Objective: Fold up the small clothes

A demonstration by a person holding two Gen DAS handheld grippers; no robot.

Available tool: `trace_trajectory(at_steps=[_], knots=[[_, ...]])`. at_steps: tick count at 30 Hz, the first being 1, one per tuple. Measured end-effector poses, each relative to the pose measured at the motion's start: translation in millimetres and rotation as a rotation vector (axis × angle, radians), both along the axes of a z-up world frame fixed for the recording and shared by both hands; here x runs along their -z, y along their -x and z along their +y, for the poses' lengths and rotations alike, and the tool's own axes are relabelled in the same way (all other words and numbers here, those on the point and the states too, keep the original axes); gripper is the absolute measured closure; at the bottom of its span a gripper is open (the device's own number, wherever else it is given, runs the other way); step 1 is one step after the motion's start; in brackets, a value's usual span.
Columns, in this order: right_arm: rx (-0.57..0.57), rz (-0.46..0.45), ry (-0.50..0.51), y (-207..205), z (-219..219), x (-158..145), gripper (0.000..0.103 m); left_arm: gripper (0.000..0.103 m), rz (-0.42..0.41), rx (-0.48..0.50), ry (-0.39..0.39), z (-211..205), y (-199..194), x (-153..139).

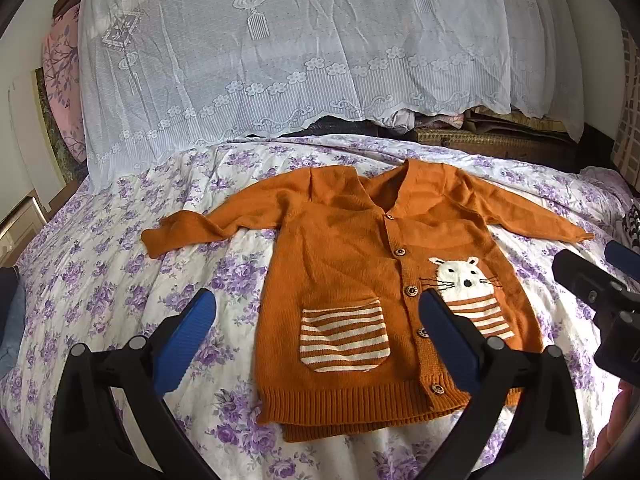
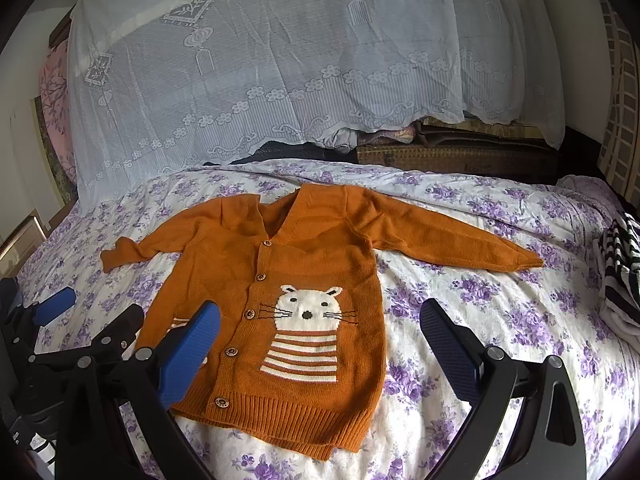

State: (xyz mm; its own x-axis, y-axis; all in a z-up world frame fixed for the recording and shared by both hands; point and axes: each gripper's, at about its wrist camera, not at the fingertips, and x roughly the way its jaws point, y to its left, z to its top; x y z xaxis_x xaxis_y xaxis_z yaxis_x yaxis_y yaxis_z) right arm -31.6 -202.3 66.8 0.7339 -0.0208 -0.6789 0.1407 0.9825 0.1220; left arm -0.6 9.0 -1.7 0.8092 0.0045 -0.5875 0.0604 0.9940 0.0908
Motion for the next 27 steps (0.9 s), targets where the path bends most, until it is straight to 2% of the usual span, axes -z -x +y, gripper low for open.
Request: trace_trajectory(at_steps=[27], knots=[[0.0, -0.005, -0.002, 1.8, -0.7, -1.4, 0.003, 0.004, 0.003, -0.002, -0.005, -2.5, -0.5, 0.4]])
